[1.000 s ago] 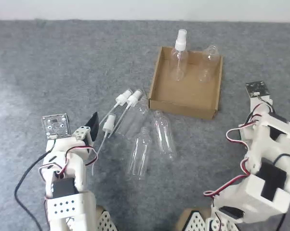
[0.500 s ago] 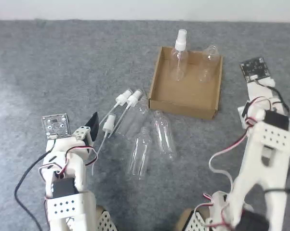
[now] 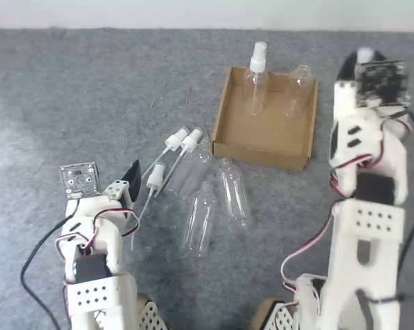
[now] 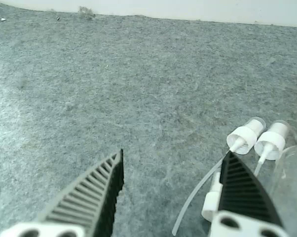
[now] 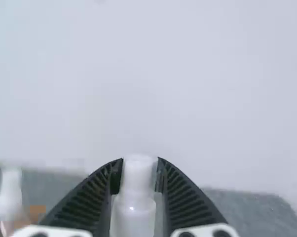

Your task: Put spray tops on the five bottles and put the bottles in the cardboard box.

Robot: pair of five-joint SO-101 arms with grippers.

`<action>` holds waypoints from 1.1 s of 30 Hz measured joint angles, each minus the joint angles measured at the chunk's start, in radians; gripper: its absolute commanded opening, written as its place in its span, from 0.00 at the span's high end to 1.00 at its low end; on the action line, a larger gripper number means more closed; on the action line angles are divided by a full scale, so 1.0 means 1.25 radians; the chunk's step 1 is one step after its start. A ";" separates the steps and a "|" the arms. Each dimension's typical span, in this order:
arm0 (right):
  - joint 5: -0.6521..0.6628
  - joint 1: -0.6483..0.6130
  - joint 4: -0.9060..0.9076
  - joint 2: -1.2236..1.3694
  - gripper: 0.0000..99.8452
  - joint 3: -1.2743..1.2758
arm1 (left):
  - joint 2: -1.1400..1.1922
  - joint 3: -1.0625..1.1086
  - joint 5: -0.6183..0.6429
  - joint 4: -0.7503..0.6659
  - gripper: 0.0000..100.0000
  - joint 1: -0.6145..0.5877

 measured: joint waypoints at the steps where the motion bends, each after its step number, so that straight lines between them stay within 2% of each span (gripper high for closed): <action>1: -0.054 -0.006 -0.056 0.023 0.99 0.000 | 0.000 0.000 0.000 0.000 0.70 0.000; 6: -0.183 -0.002 -0.295 0.189 0.99 -0.033 | 0.000 0.000 0.000 0.000 0.70 0.000; 13: -0.373 -0.001 -0.405 0.438 0.99 -0.212 | 0.000 0.000 0.000 0.000 0.70 0.000; 19: -0.395 -0.027 -0.415 0.566 0.99 -0.340 | 0.000 0.000 0.000 0.000 0.70 0.000; 33: -0.395 -0.032 -0.535 0.646 0.99 -0.355 | 0.000 0.000 0.000 0.000 0.70 0.000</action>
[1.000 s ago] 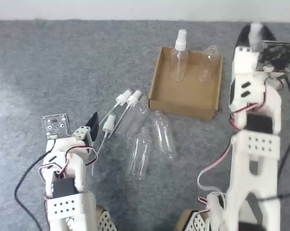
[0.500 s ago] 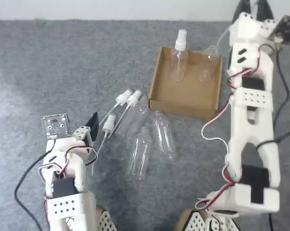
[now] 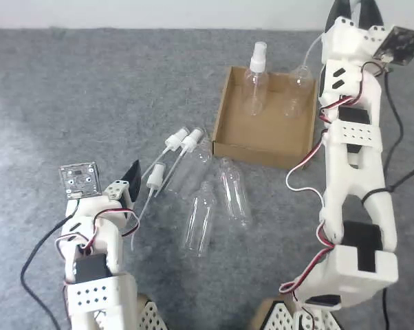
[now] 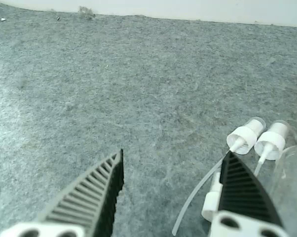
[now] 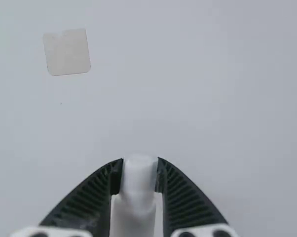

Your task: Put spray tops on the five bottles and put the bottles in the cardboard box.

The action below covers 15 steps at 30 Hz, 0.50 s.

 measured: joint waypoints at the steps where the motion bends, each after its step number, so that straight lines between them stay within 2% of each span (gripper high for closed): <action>1: 0.000 0.000 -0.004 0.004 0.99 0.000 | 0.000 0.000 0.000 0.000 0.70 0.000; 15: 0.042 -0.007 -0.055 0.041 0.99 0.000 | 0.000 0.004 -0.002 0.000 0.70 0.025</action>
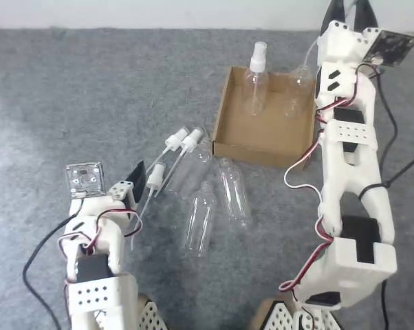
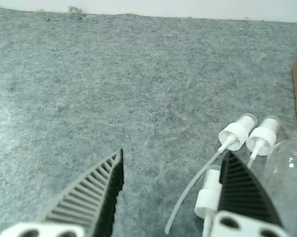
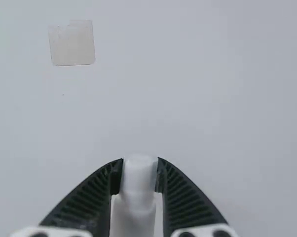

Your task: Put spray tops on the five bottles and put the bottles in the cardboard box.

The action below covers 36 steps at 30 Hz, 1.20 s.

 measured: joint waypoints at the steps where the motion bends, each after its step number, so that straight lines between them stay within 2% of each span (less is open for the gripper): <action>1: 0.000 0.000 0.000 0.000 0.99 0.000 | 0.000 0.000 0.000 0.000 0.70 -0.001; 22: 0.001 -0.014 0.045 0.088 0.99 0.000 | 0.000 0.000 0.000 0.000 0.70 -0.001; 29: 0.005 -0.016 0.045 0.088 0.77 0.000 | 0.000 0.000 0.000 0.000 0.70 -0.001; 36: 0.005 -0.050 0.090 0.088 0.75 0.000 | 0.000 0.000 0.000 0.000 0.70 -0.001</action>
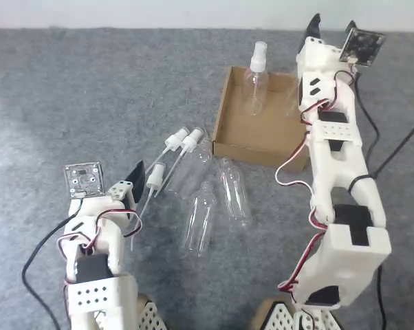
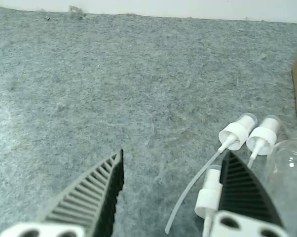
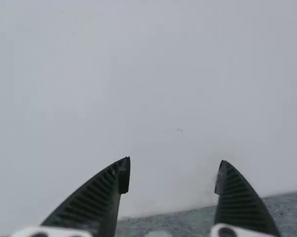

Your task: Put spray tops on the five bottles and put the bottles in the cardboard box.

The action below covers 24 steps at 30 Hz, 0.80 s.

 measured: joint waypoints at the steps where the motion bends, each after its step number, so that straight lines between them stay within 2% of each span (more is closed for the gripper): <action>1: 0.000 -0.002 0.000 0.000 0.75 0.000 | 0.000 0.000 0.000 0.000 0.70 0.000; 10: 0.000 -0.002 0.004 0.000 0.75 0.000 | 0.000 0.000 0.000 0.000 0.70 0.000; 14: 0.000 -0.002 0.055 -0.033 0.75 0.000 | 0.000 0.000 0.000 0.000 0.70 0.000; 19: 0.000 -0.002 0.231 -0.147 0.75 0.000 | 0.000 0.000 0.000 0.000 0.70 0.000; 24: 0.000 -0.002 0.523 -0.296 0.75 0.000 | 0.000 0.000 0.000 0.000 0.70 0.000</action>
